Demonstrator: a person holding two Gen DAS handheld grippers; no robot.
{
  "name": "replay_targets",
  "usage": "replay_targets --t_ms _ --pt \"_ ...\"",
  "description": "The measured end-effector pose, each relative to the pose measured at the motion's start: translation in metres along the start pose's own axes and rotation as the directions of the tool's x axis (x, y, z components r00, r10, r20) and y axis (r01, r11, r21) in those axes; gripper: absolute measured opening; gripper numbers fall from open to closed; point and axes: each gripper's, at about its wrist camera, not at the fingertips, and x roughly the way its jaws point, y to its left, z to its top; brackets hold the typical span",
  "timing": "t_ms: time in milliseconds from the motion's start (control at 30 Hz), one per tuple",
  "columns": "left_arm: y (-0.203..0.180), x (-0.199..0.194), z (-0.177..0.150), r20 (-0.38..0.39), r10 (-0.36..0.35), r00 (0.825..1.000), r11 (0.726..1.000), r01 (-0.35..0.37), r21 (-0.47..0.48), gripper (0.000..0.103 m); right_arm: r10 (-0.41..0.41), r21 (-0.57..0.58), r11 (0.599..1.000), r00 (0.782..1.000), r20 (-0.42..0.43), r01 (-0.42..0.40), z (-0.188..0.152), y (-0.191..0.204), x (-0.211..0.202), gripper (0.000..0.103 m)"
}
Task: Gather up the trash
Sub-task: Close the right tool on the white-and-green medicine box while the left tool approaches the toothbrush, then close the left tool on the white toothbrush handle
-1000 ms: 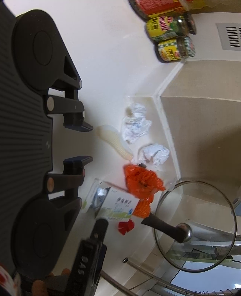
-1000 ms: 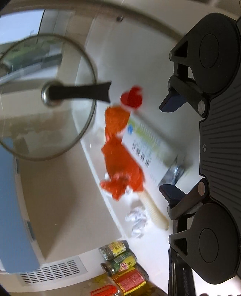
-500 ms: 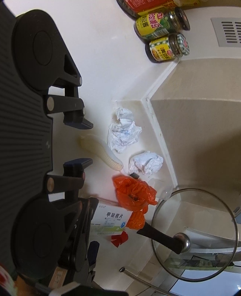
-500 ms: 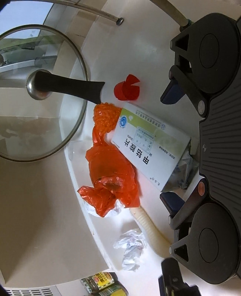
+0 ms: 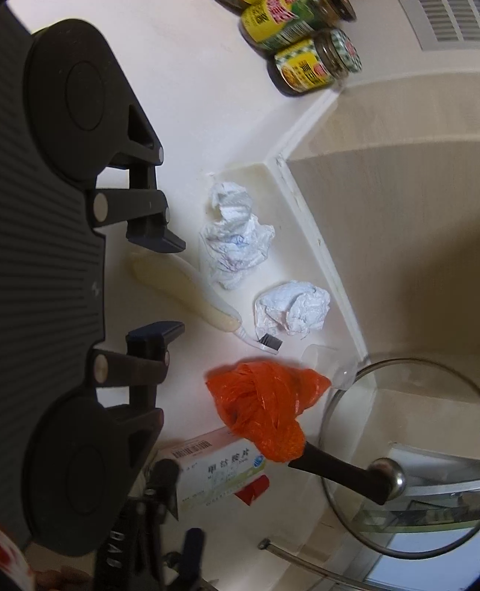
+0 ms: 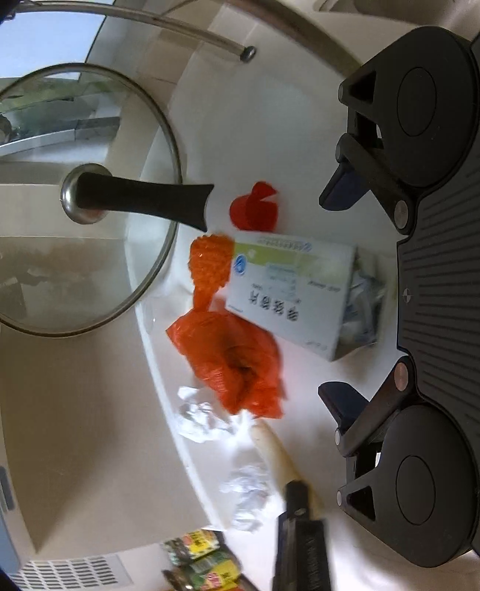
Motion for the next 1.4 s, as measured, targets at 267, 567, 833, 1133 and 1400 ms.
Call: replay_targets --t_ms 267,567,833,1133,1400 --pt "-0.004 0.024 0.008 -0.028 0.023 0.999 0.998 -0.021 0.06 0.037 -0.06 -0.035 0.998 0.998 -0.021 0.06 0.009 0.01 0.035 0.095" --pt "-0.014 0.005 -0.011 -0.04 -0.023 0.999 0.996 0.026 0.083 0.023 -0.003 -0.02 1.0 0.998 -0.059 0.001 -0.004 -0.007 0.012 0.077" --pt "-0.023 -0.03 -0.032 -0.083 -0.052 0.995 0.997 0.056 0.049 0.024 0.059 -0.016 0.998 0.992 -0.111 -0.061 -0.027 -0.018 -0.027 0.078" --pt "-0.04 -0.003 -0.014 -0.089 -0.024 0.996 0.993 0.034 0.112 0.032 -0.002 -0.044 0.999 0.996 -0.089 -0.002 -0.02 -0.009 -0.014 0.087" --pt "-0.041 -0.001 -0.012 -0.097 -0.024 0.995 0.992 0.036 0.118 0.019 0.013 -0.058 0.998 0.996 -0.087 -0.018 -0.018 -0.011 -0.014 0.074"
